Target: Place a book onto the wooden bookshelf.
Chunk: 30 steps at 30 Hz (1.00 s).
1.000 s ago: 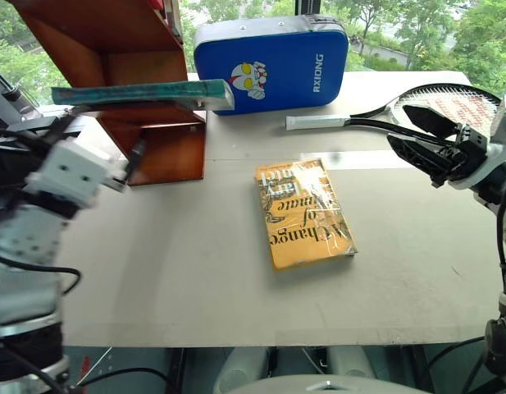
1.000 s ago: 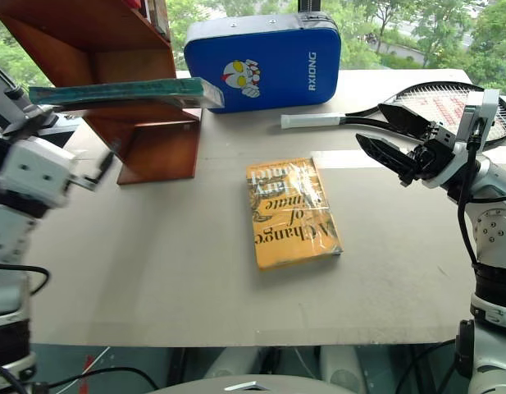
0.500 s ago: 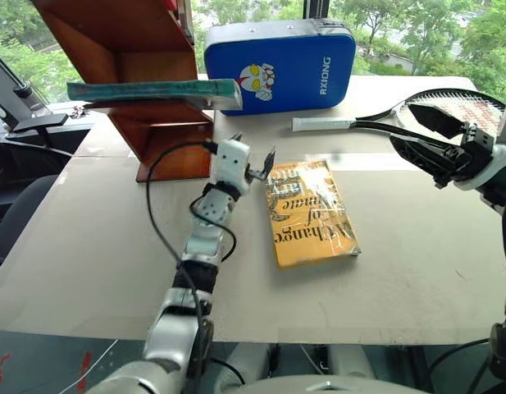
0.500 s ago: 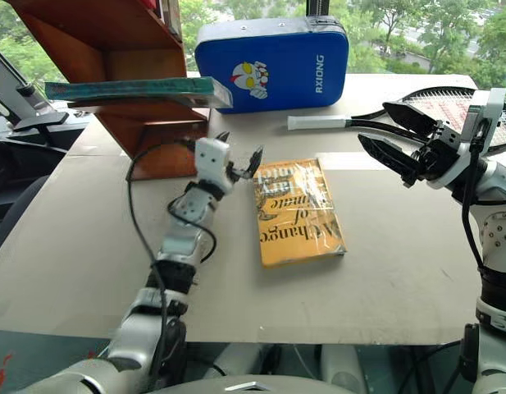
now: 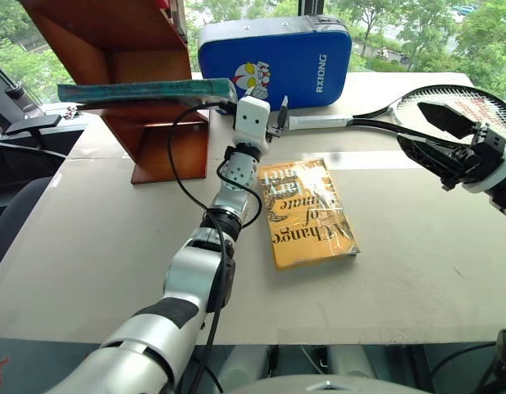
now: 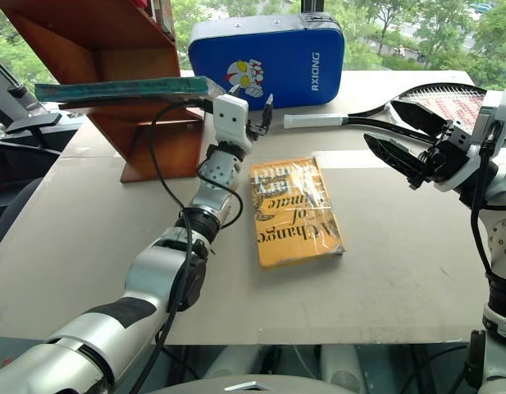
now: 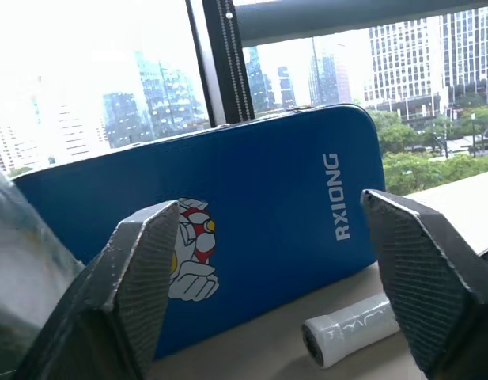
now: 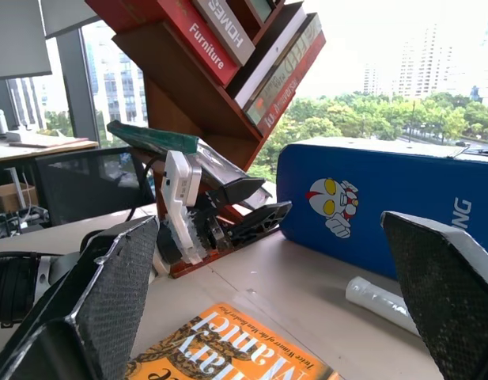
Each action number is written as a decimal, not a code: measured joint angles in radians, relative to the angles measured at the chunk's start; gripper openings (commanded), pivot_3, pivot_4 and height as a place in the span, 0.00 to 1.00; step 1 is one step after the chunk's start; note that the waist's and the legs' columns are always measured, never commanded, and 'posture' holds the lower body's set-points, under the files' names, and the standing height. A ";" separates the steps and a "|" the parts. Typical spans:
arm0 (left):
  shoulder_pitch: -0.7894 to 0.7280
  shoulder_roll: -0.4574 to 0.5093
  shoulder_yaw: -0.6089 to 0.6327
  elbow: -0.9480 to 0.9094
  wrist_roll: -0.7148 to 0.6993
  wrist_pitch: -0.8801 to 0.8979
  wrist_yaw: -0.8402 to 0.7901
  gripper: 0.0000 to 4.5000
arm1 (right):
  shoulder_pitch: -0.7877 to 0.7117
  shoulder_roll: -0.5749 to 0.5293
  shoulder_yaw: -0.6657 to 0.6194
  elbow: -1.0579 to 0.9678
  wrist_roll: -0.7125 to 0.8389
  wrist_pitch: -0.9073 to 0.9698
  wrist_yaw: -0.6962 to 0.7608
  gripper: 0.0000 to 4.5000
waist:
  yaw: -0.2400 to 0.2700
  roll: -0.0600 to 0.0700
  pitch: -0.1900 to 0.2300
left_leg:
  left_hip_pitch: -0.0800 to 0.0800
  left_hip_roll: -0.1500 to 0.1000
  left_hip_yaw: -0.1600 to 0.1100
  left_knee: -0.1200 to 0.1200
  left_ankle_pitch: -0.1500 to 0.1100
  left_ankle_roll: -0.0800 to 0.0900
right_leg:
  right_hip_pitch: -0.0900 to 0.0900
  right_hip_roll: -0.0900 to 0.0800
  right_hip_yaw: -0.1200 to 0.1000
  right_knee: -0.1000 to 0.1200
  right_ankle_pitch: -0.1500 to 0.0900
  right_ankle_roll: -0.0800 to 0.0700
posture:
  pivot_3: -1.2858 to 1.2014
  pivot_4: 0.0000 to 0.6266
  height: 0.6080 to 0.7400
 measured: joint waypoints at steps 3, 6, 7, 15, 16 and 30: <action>0.006 -0.002 -0.001 0.000 0.010 -0.012 0.043 0.24 | 0.000 0.000 0.000 0.000 0.001 0.000 -0.001 1.00 | -0.001 0.000 0.000 | 0.000 0.000 0.000 0.000 0.000 0.000 | 0.000 0.000 0.000 0.000 0.000 0.000 | 0.52 0.24 1.00; 0.007 -0.002 0.000 0.000 0.014 -0.017 0.088 0.02 | 0.000 0.000 0.000 0.000 0.001 0.000 -0.001 1.00 | -0.002 0.000 0.000 | 0.000 0.000 0.000 0.000 0.000 0.000 | 0.000 0.000 0.000 0.000 0.000 0.000 | 0.52 0.24 1.00; 0.007 -0.002 0.000 0.000 0.019 -0.017 0.107 0.02 | 0.000 0.000 0.000 0.001 0.001 0.000 -0.001 1.00 | -0.002 0.000 0.000 | 0.000 0.000 0.000 0.000 0.000 0.000 | -0.001 0.000 0.000 0.000 0.000 0.000 | 0.52 0.24 1.00; 0.032 0.002 -0.005 -0.058 0.073 -0.015 0.253 0.02 | -0.016 0.000 0.005 0.005 0.019 0.001 0.017 1.00 | -0.002 0.000 0.000 | 0.000 0.000 0.000 0.000 0.000 0.000 | -0.001 0.000 0.001 0.000 0.000 0.000 | 0.52 0.24 1.00; 0.041 0.003 -0.003 -0.070 0.079 -0.010 0.277 0.02 | -0.016 0.000 0.005 0.005 0.025 0.003 0.020 1.00 | -0.002 0.000 0.000 | 0.000 0.000 0.000 0.000 0.000 0.000 | -0.001 0.000 0.001 0.000 0.000 0.000 | 0.52 0.24 1.00; 0.077 0.012 -0.008 -0.142 0.160 0.095 0.445 0.02 | -0.020 -0.006 0.006 0.002 0.098 0.060 0.041 1.00 | -0.007 0.000 0.000 | 0.000 0.000 0.002 -0.001 0.000 0.000 | -0.002 0.001 0.003 0.001 0.000 0.000 | 0.52 0.24 1.00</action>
